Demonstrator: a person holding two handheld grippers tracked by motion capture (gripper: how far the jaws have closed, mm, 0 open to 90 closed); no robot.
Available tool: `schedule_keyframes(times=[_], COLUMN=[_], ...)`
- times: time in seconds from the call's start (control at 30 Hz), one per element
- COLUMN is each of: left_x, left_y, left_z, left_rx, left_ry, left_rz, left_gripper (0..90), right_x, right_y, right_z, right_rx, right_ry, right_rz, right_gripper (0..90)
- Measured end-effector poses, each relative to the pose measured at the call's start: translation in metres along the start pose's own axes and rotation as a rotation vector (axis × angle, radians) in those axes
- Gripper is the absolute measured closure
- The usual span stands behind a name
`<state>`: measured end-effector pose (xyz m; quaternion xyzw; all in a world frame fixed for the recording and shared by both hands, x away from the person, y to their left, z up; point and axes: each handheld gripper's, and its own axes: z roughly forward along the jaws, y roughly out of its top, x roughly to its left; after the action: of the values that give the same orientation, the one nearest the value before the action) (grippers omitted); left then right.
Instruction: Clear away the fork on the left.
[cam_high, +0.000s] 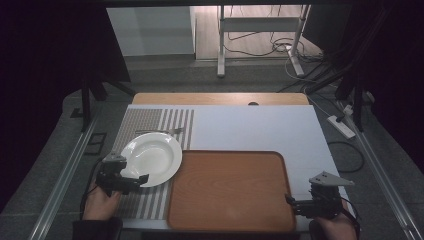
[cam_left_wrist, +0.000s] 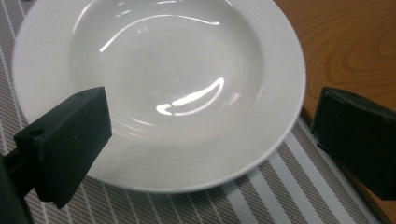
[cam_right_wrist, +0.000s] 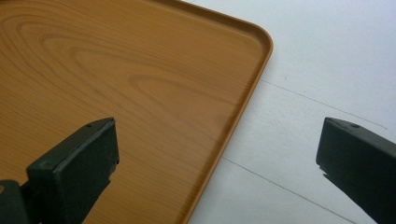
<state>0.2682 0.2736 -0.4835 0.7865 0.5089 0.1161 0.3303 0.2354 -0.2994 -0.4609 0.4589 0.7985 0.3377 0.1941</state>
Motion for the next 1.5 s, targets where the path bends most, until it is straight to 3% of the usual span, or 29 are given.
schedule_keyframes(times=[0.5,1.17,1.5], left_x=[0.017,0.035,0.05], left_y=[0.024,0.063,0.077], left_z=[0.018,0.053,0.068], left_rx=[0.015,0.039,0.044], left_ry=[-0.021,0.031,0.017], left_rz=[-0.005,-0.004,-0.006], left_gripper=[0.0,0.4,0.0], right_x=[0.0,-0.001,-0.001], right_y=[0.0,0.0,0.0], right_z=[0.0,0.0,0.0], right_rx=[0.006,0.007,0.009], right_ry=[0.001,0.0,0.001], right_rz=[0.001,0.004,0.004], right_gripper=[0.0,0.0,0.0])
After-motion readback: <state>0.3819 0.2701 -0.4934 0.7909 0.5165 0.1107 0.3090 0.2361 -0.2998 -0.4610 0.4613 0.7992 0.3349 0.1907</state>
